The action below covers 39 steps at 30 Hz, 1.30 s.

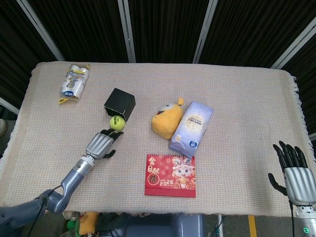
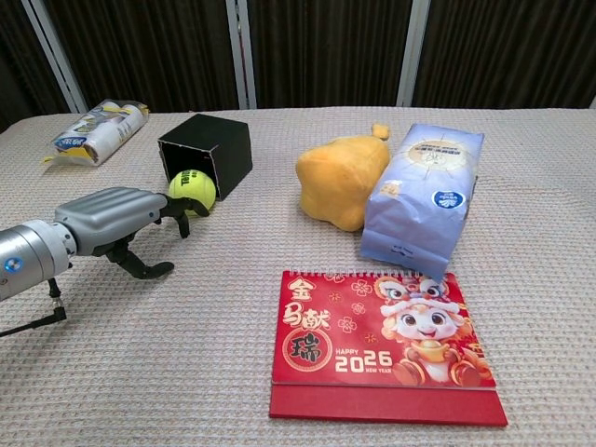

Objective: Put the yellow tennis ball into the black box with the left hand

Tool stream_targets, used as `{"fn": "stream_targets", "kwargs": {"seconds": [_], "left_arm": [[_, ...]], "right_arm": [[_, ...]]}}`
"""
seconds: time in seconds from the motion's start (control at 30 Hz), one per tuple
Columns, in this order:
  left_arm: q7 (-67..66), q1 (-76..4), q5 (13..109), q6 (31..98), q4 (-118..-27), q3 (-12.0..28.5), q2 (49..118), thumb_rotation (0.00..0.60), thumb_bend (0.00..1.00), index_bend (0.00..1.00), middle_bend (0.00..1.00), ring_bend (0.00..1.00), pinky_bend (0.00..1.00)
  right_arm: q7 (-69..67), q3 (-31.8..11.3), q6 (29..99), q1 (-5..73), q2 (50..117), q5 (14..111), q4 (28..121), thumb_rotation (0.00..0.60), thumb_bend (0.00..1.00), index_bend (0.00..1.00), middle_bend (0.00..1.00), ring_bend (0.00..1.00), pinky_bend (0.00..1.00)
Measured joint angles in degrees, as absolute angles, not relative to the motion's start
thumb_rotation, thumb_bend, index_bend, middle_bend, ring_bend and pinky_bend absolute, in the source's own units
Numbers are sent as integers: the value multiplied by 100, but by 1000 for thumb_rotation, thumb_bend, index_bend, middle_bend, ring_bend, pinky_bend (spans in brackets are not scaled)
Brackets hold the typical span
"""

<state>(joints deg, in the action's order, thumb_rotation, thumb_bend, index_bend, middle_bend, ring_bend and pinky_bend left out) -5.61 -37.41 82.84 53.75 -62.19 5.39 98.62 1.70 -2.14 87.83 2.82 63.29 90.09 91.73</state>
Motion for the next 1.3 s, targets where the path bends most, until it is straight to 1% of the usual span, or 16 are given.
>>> {"fn": "stream_targets", "kwargs": {"seconds": [0.13,0.3,0.37,0.53,0.63,0.7,0.87,1.3], "left_arm": [[-640,-3785,8291,5420,-6069,559,9988,600,336,116,249,108,181],[-626,-3844,8291,5476,-5828,597,10161,600,336,107,235,98,165],[-608,-3877,8280,5478,-5740,623,10206,600,336,100,223,78,148],[-619,-3960,8241,5466,-5511,688,10296,600,336,73,152,6,68],[-617,-4018,8202,5456,-5369,746,10364,600,336,66,119,0,17],[-620,-4053,8179,5463,-5278,784,10411,600,336,61,108,0,1],[-640,-4128,8174,5572,-5073,850,10543,600,336,57,104,0,0],[-580,-4151,8280,5913,-4811,828,10692,600,334,57,96,0,0]], "right_arm": [[116,-218,8792,280,6308,9011,9168,600,382,0,0,0,0],[93,-212,8772,285,6296,9015,9160,600,381,0,0,0,0],[83,-212,8779,281,6290,9014,9161,600,381,0,0,0,0],[49,-209,8774,273,6266,9001,9167,600,381,0,0,0,0],[18,-205,8784,267,6250,9009,9170,600,381,0,0,0,0],[7,-202,8788,265,6241,9019,9174,600,381,0,0,0,0],[-21,-180,8746,276,6221,9038,9174,600,381,0,0,0,0],[-107,-169,8744,275,6176,9055,9176,600,381,0,0,0,0]]}}
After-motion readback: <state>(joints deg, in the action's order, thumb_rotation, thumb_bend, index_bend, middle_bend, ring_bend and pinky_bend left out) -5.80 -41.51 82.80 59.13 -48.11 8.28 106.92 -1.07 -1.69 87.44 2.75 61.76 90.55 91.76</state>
